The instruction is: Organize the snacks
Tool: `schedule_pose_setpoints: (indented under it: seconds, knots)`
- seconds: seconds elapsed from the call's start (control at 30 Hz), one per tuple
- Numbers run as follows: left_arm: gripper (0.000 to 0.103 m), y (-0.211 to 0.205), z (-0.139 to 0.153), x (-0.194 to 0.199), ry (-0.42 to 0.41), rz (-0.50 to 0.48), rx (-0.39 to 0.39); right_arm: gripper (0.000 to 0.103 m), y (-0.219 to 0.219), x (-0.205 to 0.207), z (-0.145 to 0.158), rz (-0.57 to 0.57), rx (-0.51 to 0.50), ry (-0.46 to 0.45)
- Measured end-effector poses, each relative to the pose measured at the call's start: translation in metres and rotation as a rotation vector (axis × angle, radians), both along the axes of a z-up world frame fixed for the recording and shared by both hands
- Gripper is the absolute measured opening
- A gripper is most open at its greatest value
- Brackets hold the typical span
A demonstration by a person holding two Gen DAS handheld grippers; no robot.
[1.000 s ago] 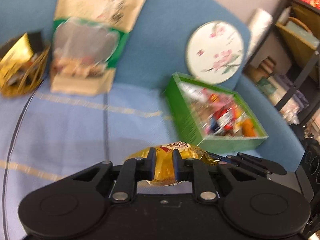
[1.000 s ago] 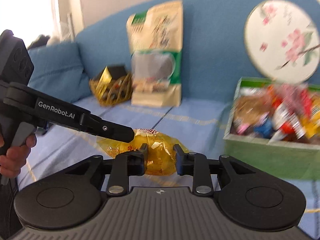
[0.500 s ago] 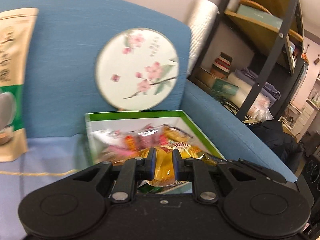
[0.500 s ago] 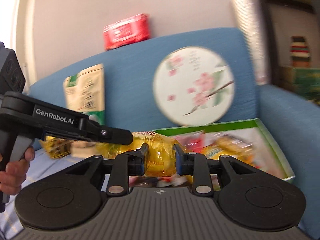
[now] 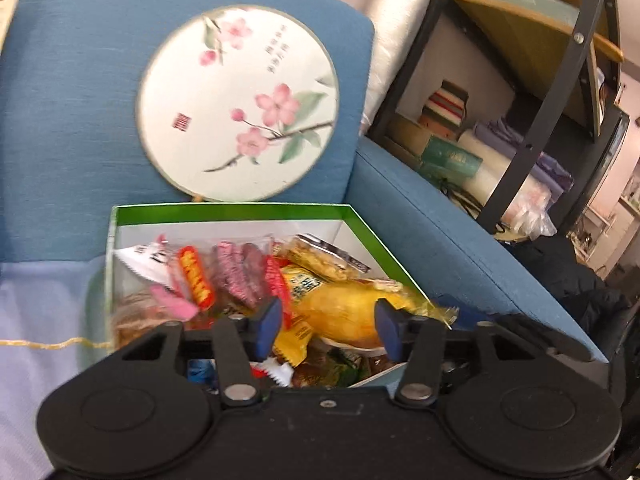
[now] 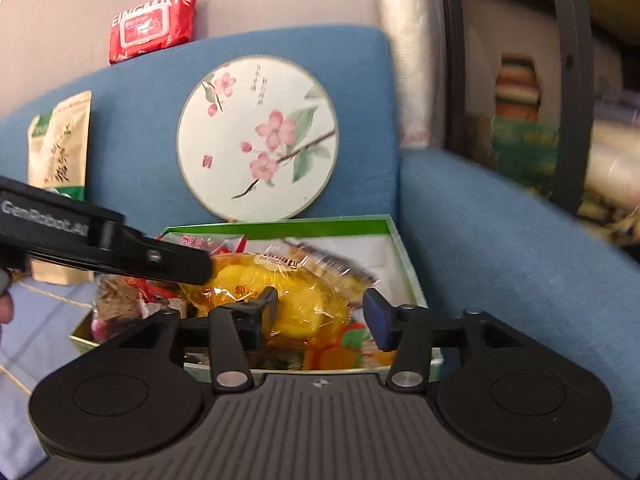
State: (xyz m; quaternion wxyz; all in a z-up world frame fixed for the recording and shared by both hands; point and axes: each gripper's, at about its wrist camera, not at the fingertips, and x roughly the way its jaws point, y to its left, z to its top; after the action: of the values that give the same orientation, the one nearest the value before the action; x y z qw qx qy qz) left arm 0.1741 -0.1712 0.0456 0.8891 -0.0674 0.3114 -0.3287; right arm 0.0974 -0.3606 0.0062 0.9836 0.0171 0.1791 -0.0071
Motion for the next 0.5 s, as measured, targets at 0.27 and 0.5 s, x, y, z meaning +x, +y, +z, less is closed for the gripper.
schedule_pose_setpoints:
  seconds: [0.27, 0.5]
  knots:
    - [0.103, 0.034, 0.001, -0.012, 0.011, 0.062, 0.003, 0.051, 0.022, 0.002, -0.003, 0.066, -0.09, 0.036]
    - [0.103, 0.05, -0.005, -0.032, 0.02, 0.088, 0.023, 0.054, 0.028, 0.017, -0.012, 0.061, -0.148, 0.096]
